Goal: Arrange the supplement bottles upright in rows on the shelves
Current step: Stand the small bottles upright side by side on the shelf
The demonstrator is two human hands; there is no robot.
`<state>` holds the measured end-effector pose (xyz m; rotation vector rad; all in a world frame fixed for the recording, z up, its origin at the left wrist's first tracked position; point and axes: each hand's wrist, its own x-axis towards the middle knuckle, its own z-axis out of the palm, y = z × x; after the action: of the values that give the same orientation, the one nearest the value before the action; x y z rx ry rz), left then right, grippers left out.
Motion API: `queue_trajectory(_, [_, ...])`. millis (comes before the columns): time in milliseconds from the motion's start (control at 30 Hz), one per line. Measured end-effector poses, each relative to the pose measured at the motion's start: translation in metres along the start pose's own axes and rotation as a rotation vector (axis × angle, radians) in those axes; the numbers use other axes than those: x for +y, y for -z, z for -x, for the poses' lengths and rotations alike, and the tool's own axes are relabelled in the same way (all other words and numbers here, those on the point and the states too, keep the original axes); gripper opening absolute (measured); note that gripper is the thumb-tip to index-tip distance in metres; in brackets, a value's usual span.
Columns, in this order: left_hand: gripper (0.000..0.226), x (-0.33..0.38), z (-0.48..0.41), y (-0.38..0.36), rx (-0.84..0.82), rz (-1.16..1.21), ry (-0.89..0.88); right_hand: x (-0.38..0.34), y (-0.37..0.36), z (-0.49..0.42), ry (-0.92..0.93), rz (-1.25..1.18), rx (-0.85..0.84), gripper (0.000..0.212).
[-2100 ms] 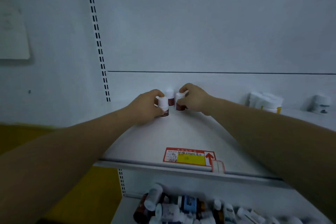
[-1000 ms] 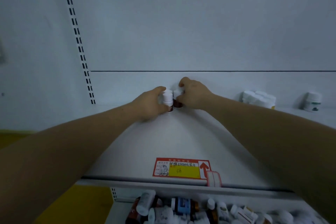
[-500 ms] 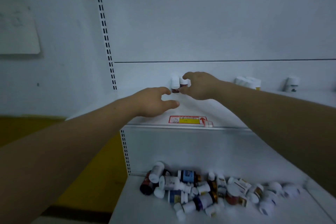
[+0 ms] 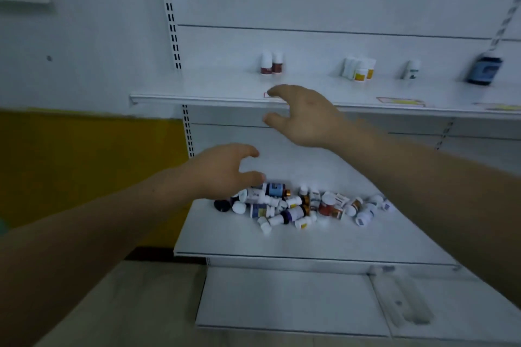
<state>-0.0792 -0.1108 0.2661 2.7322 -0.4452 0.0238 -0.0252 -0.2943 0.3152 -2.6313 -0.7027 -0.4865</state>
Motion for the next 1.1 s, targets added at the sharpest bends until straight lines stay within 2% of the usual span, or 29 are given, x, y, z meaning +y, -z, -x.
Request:
queue_trajectory(167, [0.054, -0.024, 0.005, -0.065, -0.168, 0.088, 0.069, 0.012, -0.044, 0.030, -0.047, 0.006, -0.158, 0.059])
queue_trajectory(300, [0.067, -0.050, -0.009, -0.116, -0.296, 0.137, 0.198, 0.049, -0.092, 0.035, -0.190, -0.060, -0.317, 0.060])
queue_trajectory(500, [0.075, -0.091, -0.058, -0.181, -0.409, 0.167, 0.303, 0.127, -0.180, 0.033, -0.349, -0.085, -0.476, 0.051])
queue_trajectory(633, [0.071, -0.109, -0.102, -0.224, -0.385, 0.183, 0.319, 0.175, -0.241, 0.030, -0.385, -0.108, -0.603, 0.041])
queue_trajectory(833, [0.062, -0.137, -0.161, -0.296, -0.326, 0.161, 0.147, 0.213, -0.329, 0.029, -0.307, -0.069, -0.676, 0.045])
queue_trajectory(967, [0.067, -0.152, -0.175, -0.340, -0.415, -0.021, 0.078, 0.218, -0.365, 0.042, -0.255, -0.004, -0.717, 0.056])
queue_trajectory(1100, [0.055, -0.158, -0.176, -0.359, -0.225, -0.219, 0.021, 0.216, -0.381, 0.054, -0.233, 0.125, -0.689, 0.058])
